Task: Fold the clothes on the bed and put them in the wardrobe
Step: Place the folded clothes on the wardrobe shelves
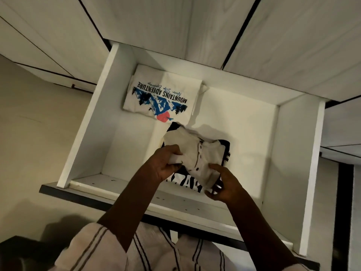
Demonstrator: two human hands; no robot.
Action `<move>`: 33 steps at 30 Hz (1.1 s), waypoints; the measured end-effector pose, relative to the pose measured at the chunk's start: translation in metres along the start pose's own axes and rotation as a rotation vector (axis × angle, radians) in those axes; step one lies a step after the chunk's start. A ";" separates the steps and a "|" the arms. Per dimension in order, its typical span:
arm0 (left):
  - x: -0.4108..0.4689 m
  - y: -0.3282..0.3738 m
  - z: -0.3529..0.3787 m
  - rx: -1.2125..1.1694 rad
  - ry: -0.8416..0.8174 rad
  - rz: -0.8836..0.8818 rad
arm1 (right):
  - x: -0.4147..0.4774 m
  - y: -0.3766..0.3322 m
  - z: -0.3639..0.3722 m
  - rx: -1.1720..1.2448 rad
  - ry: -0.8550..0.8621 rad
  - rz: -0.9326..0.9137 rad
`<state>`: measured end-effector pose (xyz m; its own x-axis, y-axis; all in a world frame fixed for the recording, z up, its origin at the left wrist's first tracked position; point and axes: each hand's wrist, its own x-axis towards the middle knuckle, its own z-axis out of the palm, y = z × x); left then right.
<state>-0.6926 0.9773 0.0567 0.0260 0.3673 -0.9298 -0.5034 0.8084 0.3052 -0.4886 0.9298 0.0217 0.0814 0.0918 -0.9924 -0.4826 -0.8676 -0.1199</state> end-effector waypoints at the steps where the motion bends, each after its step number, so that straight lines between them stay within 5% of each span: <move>1: -0.004 0.005 -0.002 -0.016 -0.029 0.005 | -0.003 -0.001 0.005 0.064 -0.051 0.012; 13: 0.012 0.033 -0.116 -0.389 0.068 0.106 | -0.020 -0.053 0.159 -0.242 -0.450 -0.209; 16: 0.038 0.011 -0.142 -0.280 0.241 -0.044 | 0.012 -0.054 0.217 -0.427 -0.349 -0.376; 19: 0.067 -0.012 -0.159 -0.416 0.310 -0.178 | 0.044 -0.039 0.253 -0.552 -0.281 -0.302; 22: 0.077 -0.012 -0.156 -0.470 0.383 -0.155 | 0.074 -0.021 0.265 -0.707 -0.225 -0.223; 25: 0.076 -0.012 -0.156 -0.541 0.436 -0.175 | 0.139 -0.010 0.258 -0.799 -0.141 -0.410; 27: 0.073 -0.015 -0.153 -0.448 0.429 -0.091 | 0.142 -0.006 0.245 -0.794 -0.123 -0.534; 30: 0.067 -0.021 -0.129 -0.237 0.656 0.028 | 0.068 -0.011 0.225 -0.706 -0.047 -0.735; 33: 0.051 -0.042 -0.088 0.219 0.769 0.264 | 0.041 -0.016 0.174 -0.747 0.191 -0.976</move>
<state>-0.7464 0.9216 -0.0217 -0.7045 0.2055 -0.6793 -0.2289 0.8402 0.4916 -0.6294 1.0327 -0.0220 0.2826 0.8362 -0.4699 0.4600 -0.5480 -0.6986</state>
